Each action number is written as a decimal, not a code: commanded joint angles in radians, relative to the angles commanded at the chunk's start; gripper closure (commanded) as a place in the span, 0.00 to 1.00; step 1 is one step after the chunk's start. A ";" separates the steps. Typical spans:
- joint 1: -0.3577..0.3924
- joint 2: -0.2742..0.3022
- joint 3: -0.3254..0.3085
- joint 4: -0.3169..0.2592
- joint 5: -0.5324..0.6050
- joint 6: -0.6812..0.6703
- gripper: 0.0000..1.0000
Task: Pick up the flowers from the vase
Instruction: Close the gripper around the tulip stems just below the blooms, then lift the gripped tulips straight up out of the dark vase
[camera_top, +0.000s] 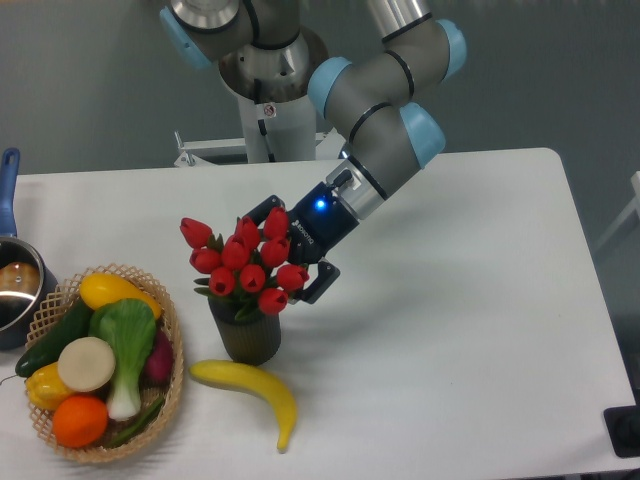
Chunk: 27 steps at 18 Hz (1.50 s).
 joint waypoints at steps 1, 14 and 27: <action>0.000 -0.002 0.002 0.000 0.000 0.000 0.00; 0.002 -0.003 -0.005 0.003 -0.055 0.002 0.29; 0.009 -0.003 -0.018 0.006 -0.063 0.000 0.67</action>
